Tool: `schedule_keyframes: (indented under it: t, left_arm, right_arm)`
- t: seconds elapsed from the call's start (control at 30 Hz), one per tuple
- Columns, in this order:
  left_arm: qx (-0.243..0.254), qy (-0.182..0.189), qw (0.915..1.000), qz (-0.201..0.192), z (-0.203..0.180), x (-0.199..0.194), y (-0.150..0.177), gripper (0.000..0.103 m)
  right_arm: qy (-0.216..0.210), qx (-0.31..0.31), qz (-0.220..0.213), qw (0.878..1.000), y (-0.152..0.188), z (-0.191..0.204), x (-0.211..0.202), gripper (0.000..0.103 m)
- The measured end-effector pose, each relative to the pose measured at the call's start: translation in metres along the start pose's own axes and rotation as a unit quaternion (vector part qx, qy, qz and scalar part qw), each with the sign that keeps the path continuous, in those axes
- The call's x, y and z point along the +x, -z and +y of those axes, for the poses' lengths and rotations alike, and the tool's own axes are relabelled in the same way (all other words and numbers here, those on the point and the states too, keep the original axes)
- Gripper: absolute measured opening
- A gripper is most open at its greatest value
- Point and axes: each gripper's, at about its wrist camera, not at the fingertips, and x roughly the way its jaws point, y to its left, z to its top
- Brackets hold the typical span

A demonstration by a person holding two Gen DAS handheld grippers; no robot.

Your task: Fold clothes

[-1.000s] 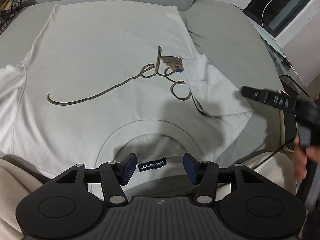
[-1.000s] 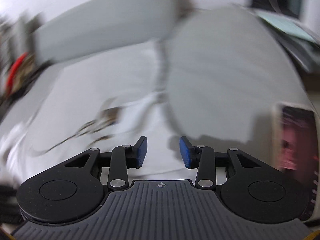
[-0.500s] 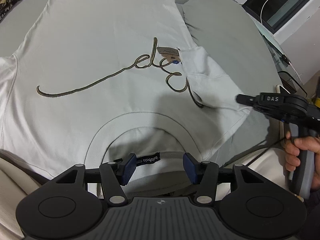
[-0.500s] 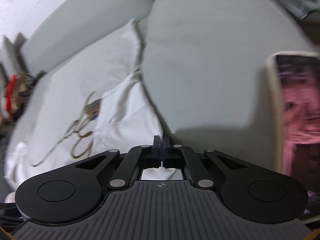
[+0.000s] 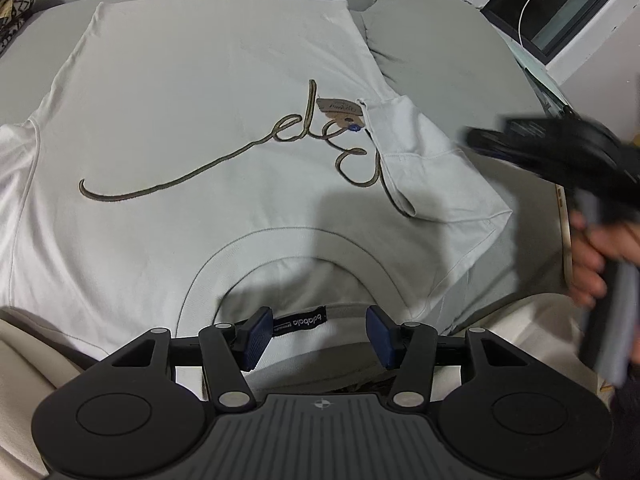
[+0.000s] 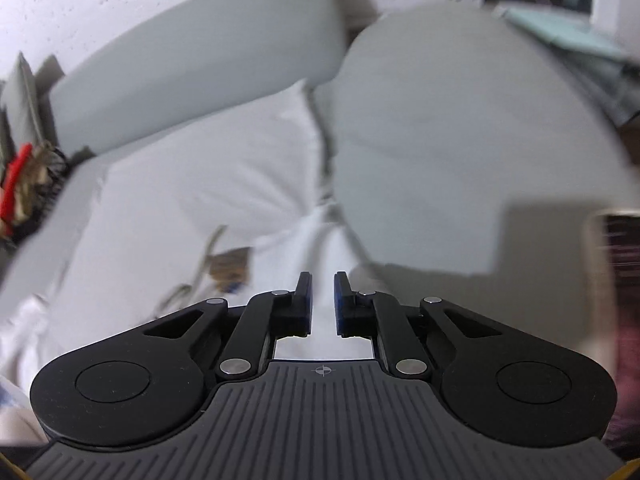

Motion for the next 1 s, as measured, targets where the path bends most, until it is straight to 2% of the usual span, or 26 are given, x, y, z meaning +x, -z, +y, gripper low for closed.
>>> schedule_keyframes:
  t: [0.1,0.23,0.4,0.5,0.57,0.67,0.7,0.77,0.8,0.9,1.0]
  left_arm:
    - [0.004,-0.001,1.0,-0.003,0.0,0.0,0.0,0.05]
    - [0.005,0.001,1.0,-0.003,0.004,0.001,0.0,0.05]
    - [-0.002,0.006,1.0,0.003,0.009,0.006,-0.001,0.05]
    - [-0.003,0.009,0.9999,0.003,0.009,0.006,-0.001,0.05]
    - [-0.007,0.01,0.9999,0.005,0.01,0.007,-0.001,0.05]
    - [-0.01,0.008,0.9999,0.004,0.011,0.005,0.0,0.051]
    - [-0.011,0.007,0.9999,0.001,0.011,0.004,0.001,0.051]
    - [-0.016,0.004,0.9999,-0.005,0.013,0.0,0.001,0.051]
    - [-0.018,0.003,0.9998,-0.009,0.013,-0.002,0.002,0.051]
    - [-0.032,-0.017,0.9978,-0.055,0.021,-0.018,0.006,0.05]
    - [-0.048,-0.054,0.9927,-0.096,0.029,-0.026,0.007,0.048]
  right_arm:
    - [0.014,-0.007,0.032,0.999,-0.004,0.006,0.03,0.011]
    - [0.008,-0.054,0.071,0.996,0.0,0.028,0.045,0.011]
    - [0.033,-0.047,0.031,0.998,-0.008,0.031,0.037,0.012]
    - [0.055,-0.032,0.035,0.997,-0.014,0.027,0.053,0.015]
    - [0.043,-0.033,0.059,0.997,-0.012,0.029,0.062,0.016]
    - [0.014,-0.05,0.058,0.997,-0.008,0.04,0.04,0.015]
    - [0.004,-0.044,0.058,0.997,-0.006,0.042,0.028,0.017]
    - [-0.007,-0.041,0.063,0.997,0.004,0.046,0.004,0.027]
    - [-0.005,-0.047,0.068,0.997,0.011,0.049,-0.008,0.028]
    - [-0.022,-0.065,0.087,0.994,0.039,0.061,-0.028,0.028]
    - [-0.03,-0.08,0.101,0.991,0.063,0.068,-0.033,0.028]
